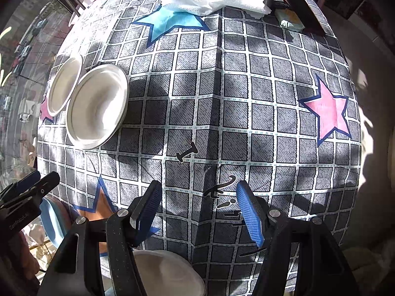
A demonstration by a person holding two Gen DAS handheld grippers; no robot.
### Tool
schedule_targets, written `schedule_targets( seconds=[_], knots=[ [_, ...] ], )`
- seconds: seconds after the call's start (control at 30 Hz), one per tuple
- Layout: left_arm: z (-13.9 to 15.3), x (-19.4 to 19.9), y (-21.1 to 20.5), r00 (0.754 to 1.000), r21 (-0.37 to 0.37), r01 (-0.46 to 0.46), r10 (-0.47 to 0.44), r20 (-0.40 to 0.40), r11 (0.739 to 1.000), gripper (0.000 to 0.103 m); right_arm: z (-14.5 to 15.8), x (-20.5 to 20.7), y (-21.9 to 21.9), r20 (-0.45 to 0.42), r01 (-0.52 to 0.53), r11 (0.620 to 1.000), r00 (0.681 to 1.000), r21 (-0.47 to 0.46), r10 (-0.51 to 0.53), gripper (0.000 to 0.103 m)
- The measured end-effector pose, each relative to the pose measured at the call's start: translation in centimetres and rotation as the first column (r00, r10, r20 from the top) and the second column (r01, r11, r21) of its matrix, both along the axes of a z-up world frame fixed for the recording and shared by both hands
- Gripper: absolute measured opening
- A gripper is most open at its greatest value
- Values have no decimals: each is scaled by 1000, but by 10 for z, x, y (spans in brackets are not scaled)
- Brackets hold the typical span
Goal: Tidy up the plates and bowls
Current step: 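Close both grippers on another white paper bowl's rim, then carry the second white bowl toward the first white bowl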
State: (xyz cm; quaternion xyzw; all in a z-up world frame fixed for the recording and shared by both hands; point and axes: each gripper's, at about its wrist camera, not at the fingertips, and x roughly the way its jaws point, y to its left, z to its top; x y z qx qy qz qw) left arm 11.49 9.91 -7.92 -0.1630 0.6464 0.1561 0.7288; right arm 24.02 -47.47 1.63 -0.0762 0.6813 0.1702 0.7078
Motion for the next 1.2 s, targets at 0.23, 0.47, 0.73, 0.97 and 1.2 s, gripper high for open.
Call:
schedule_targets(
  seconds=[0.23,0.47,0.73,0.97,1.2],
  knots=[
    [-25,36,18,990,2,-138,138,-21,990,79,-60,12,115,-2,-83,996,997,34,83,64],
    [-53,54,23,980,17,-190,191,-61,982,79,-90,34,163,-31,-126,990,991,67,128,64],
    [-74,64,29,970,-87,-241,236,-62,967,43,-121,35,189,-96,-123,989,987,86,131,36],
    [-72,78,5,992,-40,-112,110,-58,993,25,-128,19,193,-126,-135,984,981,114,149,23],
    [-72,69,-31,997,-33,0,-2,-72,999,25,-131,-15,180,-161,-128,984,976,124,147,23]
  ],
)
